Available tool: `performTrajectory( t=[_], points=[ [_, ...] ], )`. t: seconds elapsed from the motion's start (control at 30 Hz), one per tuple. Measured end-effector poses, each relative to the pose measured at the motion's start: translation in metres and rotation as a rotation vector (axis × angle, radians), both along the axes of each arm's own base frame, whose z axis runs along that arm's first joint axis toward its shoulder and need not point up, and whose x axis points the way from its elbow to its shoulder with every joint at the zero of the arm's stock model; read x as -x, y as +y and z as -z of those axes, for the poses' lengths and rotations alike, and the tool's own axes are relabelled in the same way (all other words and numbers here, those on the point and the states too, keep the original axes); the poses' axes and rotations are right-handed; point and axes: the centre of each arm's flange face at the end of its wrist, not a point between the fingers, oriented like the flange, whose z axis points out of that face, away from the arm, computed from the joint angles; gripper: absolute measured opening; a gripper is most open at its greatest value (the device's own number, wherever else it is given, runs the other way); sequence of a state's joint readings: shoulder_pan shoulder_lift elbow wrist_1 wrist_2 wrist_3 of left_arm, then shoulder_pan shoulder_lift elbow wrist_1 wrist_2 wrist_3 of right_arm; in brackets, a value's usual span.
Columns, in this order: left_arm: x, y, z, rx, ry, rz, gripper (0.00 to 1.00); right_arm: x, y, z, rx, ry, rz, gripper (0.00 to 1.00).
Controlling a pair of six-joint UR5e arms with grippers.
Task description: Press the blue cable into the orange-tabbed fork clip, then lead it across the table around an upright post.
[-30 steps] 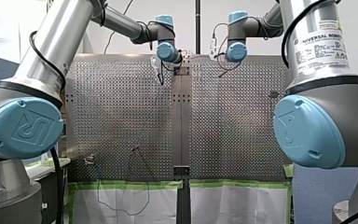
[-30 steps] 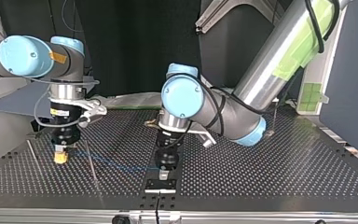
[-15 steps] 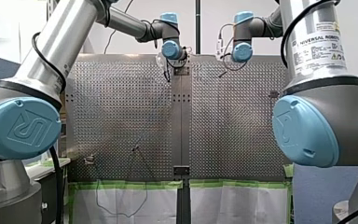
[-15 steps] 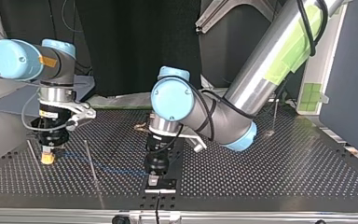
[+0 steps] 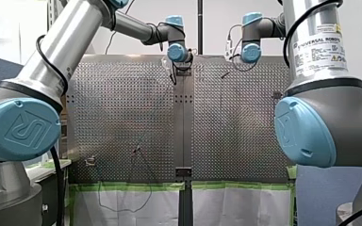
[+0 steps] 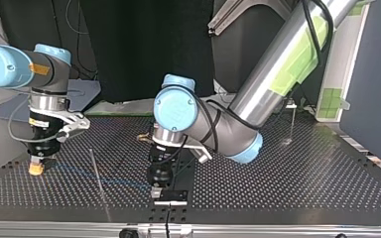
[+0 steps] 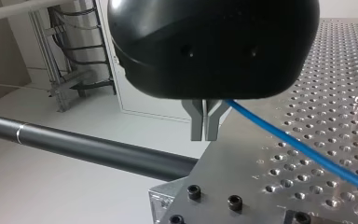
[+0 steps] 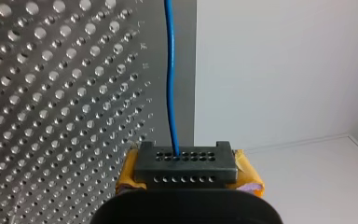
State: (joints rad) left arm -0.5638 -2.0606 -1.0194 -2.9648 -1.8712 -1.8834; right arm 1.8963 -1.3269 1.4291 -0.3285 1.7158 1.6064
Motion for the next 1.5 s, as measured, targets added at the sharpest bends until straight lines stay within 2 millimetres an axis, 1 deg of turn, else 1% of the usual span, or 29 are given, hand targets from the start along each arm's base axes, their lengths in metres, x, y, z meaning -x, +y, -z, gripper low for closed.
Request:
performTrajectory(
  t=[0.13, 0.37, 0.5, 0.73, 1.0, 1.27, 1.5],
  points=[
    [-0.001, -0.005, 0.002, 0.005, 0.002, 0.008, 0.01, 0.008, -0.004, 0.0, -0.001, 0.0, 0.014, 0.0],
    [-0.001, -0.038, 0.017, 0.025, 0.015, 0.061, 0.01, 0.022, -0.012, 0.001, -0.003, 0.001, 0.041, 0.0],
    [-0.005, -0.049, 0.021, 0.034, 0.013, 0.071, 0.01, 0.03, -0.016, 0.002, -0.004, 0.001, 0.054, 0.0],
    [-0.01, -0.056, 0.03, 0.037, 0.019, 0.071, 0.01, 0.041, -0.028, 0.013, -0.022, 0.006, 0.072, 0.0],
    [-0.021, -0.069, 0.054, 0.026, 0.04, 0.073, 0.01, 0.047, -0.037, 0.026, -0.041, 0.012, 0.082, 0.0],
    [-0.025, -0.078, 0.078, 0.009, 0.064, 0.077, 0.01, 0.044, -0.044, 0.045, -0.07, 0.023, 0.079, 0.0],
    [-0.023, -0.082, 0.083, 0.004, 0.072, 0.078, 0.01, 0.041, -0.049, 0.06, -0.091, 0.03, 0.075, 0.0]
  ],
)
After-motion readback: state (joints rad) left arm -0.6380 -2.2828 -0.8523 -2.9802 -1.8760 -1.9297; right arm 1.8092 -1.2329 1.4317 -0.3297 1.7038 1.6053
